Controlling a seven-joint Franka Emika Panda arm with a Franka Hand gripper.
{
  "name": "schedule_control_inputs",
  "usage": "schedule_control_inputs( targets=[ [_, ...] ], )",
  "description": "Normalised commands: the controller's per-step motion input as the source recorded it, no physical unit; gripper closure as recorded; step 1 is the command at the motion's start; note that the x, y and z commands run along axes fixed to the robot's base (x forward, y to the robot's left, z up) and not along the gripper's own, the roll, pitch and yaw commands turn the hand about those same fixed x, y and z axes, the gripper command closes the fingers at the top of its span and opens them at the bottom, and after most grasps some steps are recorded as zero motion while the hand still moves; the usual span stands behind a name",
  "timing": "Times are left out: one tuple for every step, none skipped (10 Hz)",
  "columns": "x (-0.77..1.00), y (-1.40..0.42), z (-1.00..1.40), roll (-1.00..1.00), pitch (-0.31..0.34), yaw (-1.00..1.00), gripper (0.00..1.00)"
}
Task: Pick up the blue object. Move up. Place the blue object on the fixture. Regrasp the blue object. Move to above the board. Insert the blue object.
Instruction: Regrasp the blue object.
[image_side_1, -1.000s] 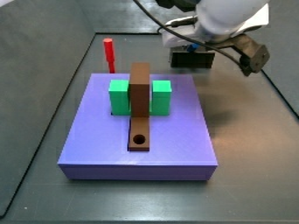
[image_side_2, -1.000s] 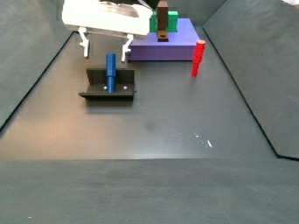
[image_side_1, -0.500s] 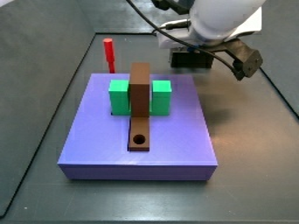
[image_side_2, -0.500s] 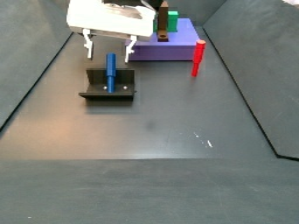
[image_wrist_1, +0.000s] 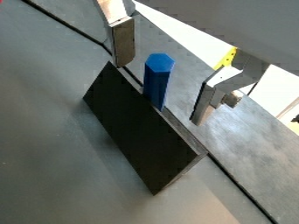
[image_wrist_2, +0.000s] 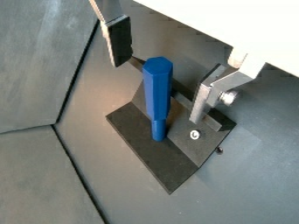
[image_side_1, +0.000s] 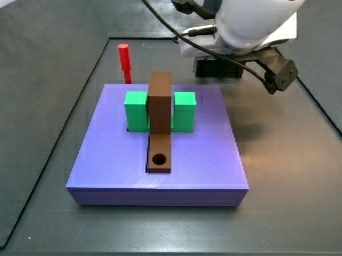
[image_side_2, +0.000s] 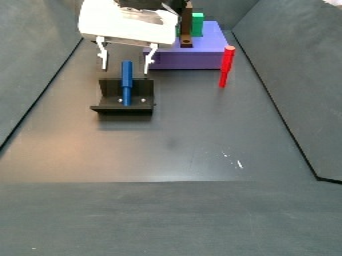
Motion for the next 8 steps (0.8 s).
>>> schedule_control_inputs(
  targets=[
    [0.00, 0.00, 0.00, 0.00, 0.000, 0.00, 1.00],
    [0.00, 0.00, 0.00, 0.00, 0.000, 0.00, 1.00],
    [0.00, 0.00, 0.00, 0.00, 0.000, 0.00, 1.00],
    [0.00, 0.00, 0.00, 0.00, 0.000, 0.00, 1.00],
    [0.00, 0.00, 0.00, 0.00, 0.000, 0.00, 1.00],
    [0.00, 0.00, 0.00, 0.00, 0.000, 0.00, 1.00],
    [0.00, 0.00, 0.00, 0.00, 0.000, 0.00, 1.00],
    [0.00, 0.00, 0.00, 0.00, 0.000, 0.00, 1.00]
  ],
)
